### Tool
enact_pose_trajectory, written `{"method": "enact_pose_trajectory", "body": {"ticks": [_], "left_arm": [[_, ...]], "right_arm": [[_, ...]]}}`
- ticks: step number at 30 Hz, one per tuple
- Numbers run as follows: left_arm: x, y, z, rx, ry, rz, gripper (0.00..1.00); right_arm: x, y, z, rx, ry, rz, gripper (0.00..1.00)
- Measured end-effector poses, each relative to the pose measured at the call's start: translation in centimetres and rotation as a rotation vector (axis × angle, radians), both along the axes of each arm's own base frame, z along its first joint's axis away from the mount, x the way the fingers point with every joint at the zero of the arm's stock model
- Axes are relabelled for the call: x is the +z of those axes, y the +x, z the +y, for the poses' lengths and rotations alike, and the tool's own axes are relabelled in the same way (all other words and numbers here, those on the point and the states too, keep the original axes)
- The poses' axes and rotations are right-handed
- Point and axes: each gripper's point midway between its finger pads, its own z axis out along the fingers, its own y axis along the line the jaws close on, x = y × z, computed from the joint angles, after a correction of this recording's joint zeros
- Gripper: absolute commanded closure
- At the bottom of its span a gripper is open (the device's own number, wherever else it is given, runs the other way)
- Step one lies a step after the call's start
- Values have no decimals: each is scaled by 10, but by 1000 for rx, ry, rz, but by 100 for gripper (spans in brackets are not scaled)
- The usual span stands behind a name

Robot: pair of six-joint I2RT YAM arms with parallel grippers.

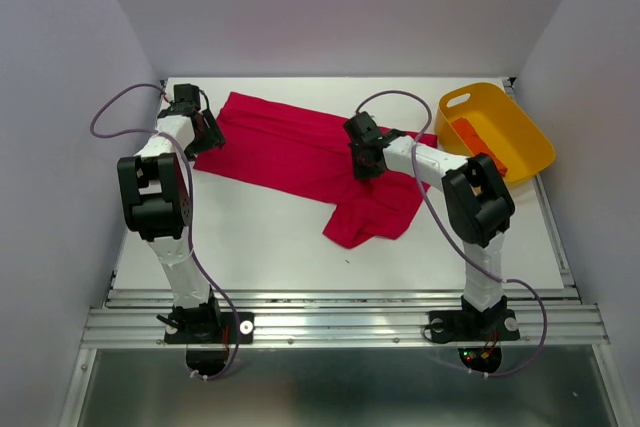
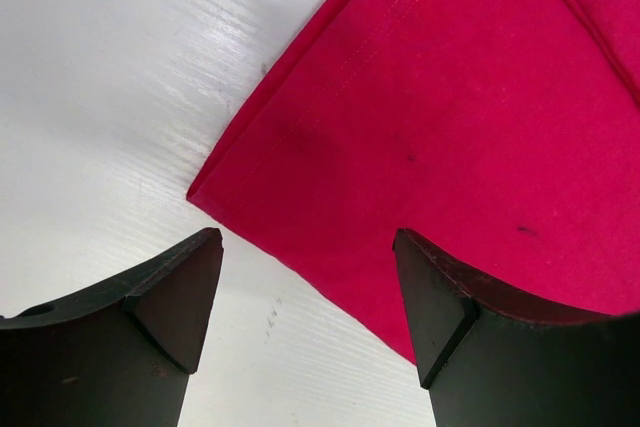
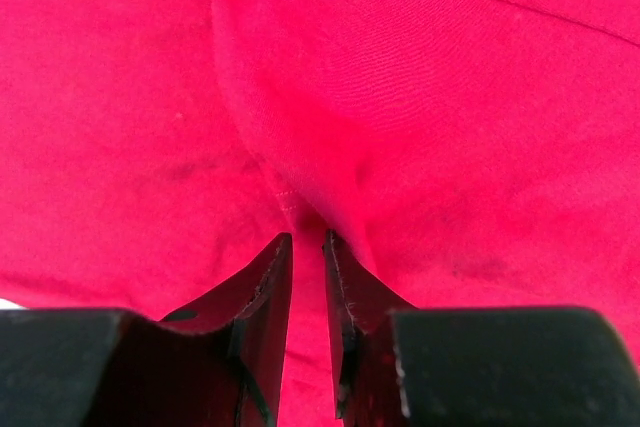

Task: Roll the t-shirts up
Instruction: Fold the T-shirt at the center of the board.

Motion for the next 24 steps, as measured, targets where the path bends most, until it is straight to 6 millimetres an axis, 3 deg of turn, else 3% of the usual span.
{"method": "enact_pose_trajectory", "body": {"ticks": [6,8,16,24], "left_arm": [[0,0,0,0,0,0,20],[0,0,0,0,0,0,20],[0,0,0,-1,0,0,20],[-1,0,0,-2,-2,1,20]], "right_arm": [[-15,3,1,3,-24,20,76],[-18,6,1,4,-31,21,82],[-17,8,2,2,-32,16,98],[-12,5,2,9,-19,14,99]]}}
